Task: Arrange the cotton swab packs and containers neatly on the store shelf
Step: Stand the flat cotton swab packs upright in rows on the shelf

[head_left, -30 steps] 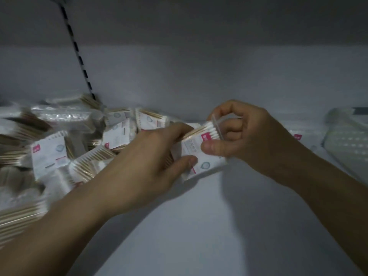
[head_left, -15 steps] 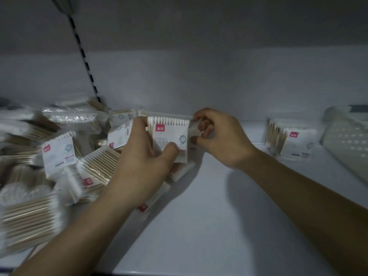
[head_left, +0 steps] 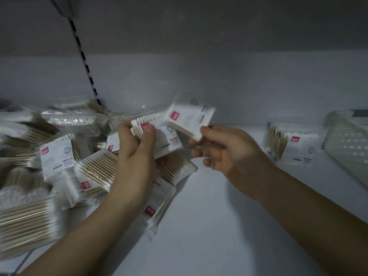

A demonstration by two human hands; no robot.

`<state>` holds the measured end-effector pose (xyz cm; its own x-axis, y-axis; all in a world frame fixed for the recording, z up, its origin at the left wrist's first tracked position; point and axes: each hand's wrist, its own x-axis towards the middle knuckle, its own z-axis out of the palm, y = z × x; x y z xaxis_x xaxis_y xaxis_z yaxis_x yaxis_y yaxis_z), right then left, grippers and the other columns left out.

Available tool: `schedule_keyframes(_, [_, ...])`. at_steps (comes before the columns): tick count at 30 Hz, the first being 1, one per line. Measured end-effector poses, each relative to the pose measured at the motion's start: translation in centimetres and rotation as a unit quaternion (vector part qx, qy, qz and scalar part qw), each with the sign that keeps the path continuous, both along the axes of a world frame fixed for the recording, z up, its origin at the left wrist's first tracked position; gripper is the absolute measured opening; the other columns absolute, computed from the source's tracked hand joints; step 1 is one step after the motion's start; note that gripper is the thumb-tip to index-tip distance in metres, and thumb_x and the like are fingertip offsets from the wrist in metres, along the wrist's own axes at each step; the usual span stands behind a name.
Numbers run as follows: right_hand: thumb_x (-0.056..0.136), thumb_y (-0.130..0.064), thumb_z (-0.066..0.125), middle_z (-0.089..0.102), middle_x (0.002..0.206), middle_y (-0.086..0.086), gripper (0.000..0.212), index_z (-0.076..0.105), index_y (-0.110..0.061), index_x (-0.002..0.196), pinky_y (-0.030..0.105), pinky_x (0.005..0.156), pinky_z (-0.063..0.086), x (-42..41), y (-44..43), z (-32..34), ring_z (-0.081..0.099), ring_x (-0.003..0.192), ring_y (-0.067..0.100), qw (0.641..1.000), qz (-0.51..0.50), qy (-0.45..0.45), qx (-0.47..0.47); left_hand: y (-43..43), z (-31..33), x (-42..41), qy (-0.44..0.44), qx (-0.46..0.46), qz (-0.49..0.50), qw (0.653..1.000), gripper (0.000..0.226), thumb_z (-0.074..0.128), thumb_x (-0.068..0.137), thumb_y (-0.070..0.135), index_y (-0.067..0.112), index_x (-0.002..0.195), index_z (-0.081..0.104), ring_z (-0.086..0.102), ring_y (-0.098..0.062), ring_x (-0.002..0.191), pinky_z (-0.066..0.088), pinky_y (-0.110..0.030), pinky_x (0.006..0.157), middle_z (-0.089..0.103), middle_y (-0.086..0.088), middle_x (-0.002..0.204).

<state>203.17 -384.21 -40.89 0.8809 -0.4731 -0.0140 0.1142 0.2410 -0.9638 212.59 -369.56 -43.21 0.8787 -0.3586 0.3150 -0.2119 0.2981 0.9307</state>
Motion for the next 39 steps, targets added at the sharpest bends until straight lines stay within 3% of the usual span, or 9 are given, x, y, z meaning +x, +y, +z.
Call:
schedule_keyframes(7, [0.097, -0.034, 0.065, 0.066, 0.068, 0.001, 0.029, 0.068, -0.008, 0.084, 0.013, 0.050, 0.039, 0.5, 1.1, -2.1, 0.055, 0.056, 0.003, 0.967, -0.018, 0.003, -0.252, -0.4, 0.3, 0.0, -0.002, -0.027, 0.008, 1.000, 0.047, 0.078, 0.087, 0.017, 0.016, 0.123, 0.048, 0.074, -0.031, 0.103, 0.059, -0.058, 0.089, 0.075, -0.007, 0.110])
schedule_keyframes(10, [0.081, -0.061, 0.060, 0.070, 0.080, -0.004, 0.043, 0.066, -0.020, 0.094, 0.027, 0.068, 0.050, 1.5, -0.3, -3.7, 0.063, 0.073, 0.008, 0.912, -0.070, 0.058, -0.399, 0.3, 0.9, 0.4, -0.005, -0.043, 0.021, 0.999, 0.036, 0.067, 0.094, 0.002, 0.016, 0.121, 0.049, 0.075, -0.028, 0.098, 0.062, -0.040, 0.068, 0.075, -0.001, 0.105])
schedule_keyframes(13, [0.062, -0.079, 0.059, 0.070, 0.093, -0.017, 0.062, 0.059, -0.039, 0.110, 0.039, 0.090, 0.053, 2.2, -0.2, -4.5, 0.065, 0.096, 0.008, 0.851, -0.007, 0.147, -0.504, 0.8, 1.4, 0.4, -0.031, -0.036, 0.028, 0.998, 0.032, 0.064, 0.094, -0.002, 0.017, 0.118, 0.054, 0.076, -0.029, 0.095, 0.062, -0.042, 0.066, 0.074, -0.004, 0.103])
schedule_keyframes(16, [0.056, -0.066, 0.074, 0.072, 0.089, -0.018, 0.063, 0.056, -0.043, 0.112, 0.042, 0.088, 0.055, 2.5, -0.5, -4.7, 0.069, 0.091, 0.009, 0.883, 0.019, 0.129, -0.450, 1.0, 1.5, 0.1, -0.033, -0.034, 0.030, 0.998, 0.030, 0.060, 0.095, -0.003, 0.018, 0.117, 0.056, 0.077, -0.027, 0.091, 0.062, -0.042, 0.062, 0.073, 0.000, 0.096])
schedule_keyframes(21, [0.070, -0.007, 0.089, 0.068, 0.084, -0.004, 0.040, 0.065, -0.023, 0.097, 0.036, 0.061, 0.058, 0.6, -2.4, -3.2, 0.068, 0.066, 0.010, 0.949, -0.093, 0.002, -0.303, 1.4, 1.6, -0.3, -0.039, -0.032, 0.034, 0.998, 0.039, 0.061, 0.095, -0.004, 0.025, 0.119, 0.051, 0.077, -0.021, 0.092, 0.064, -0.041, 0.062, 0.074, 0.006, 0.093])
schedule_keyframes(26, [0.074, -0.008, 0.084, 0.064, 0.085, -0.003, 0.033, 0.059, -0.019, 0.093, 0.020, 0.069, 0.050, -1.5, -0.7, 0.1, 0.062, 0.076, 0.012, 0.864, -0.214, -0.193, -0.412, 0.3, 1.3, -1.1, 0.019, -0.024, -0.019, 0.999, 0.036, 0.061, 0.098, 0.000, 0.017, 0.127, 0.048, 0.077, -0.019, 0.092, 0.063, -0.036, 0.064, 0.076, 0.003, 0.102])
schedule_keyframes(30, [0.074, -0.012, 0.085, 0.064, 0.095, -0.002, 0.034, 0.063, -0.016, 0.100, 0.023, 0.073, 0.047, -1.6, 1.4, -0.4, 0.064, 0.090, 0.016, 0.853, -0.174, -0.168, -0.462, -0.7, 1.1, -2.0, 0.093, -0.032, -0.100, 0.990, 0.034, 0.057, 0.103, 0.021, 0.009, 0.134, 0.049, 0.074, -0.027, 0.103, 0.061, -0.040, 0.070, 0.072, -0.013, 0.118])
schedule_keyframes(33, [0.079, -0.028, 0.081, 0.064, 0.109, -0.006, 0.035, 0.069, -0.018, 0.111, 0.019, 0.084, 0.047, -1.5, 1.6, -0.7, 0.063, 0.104, 0.014, 0.834, -0.112, -0.156, -0.518, -0.6, 1.3, -2.1, 0.126, -0.052, -0.157, 0.978, 0.069, 0.063, 0.092, 0.044, 0.003, 0.143, 0.044, 0.070, -0.029, 0.115, 0.061, -0.041, 0.078, 0.068, -0.021, 0.127])
schedule_keyframes(39, [0.087, 0.003, 0.054, 0.070, 0.105, 0.011, 0.025, 0.062, -0.011, 0.106, 0.033, 0.088, 0.057, -0.8, 0.3, -0.9, 0.069, 0.103, 0.020, 0.939, -0.095, -0.192, -0.268, 0.0, 1.0, -1.0, 0.124, -0.045, -0.100, 0.986, 0.045, 0.063, 0.093, -0.001, 0.000, 0.136, 0.047, 0.076, -0.035, 0.092, 0.062, -0.040, 0.065, 0.074, -0.021, 0.111])
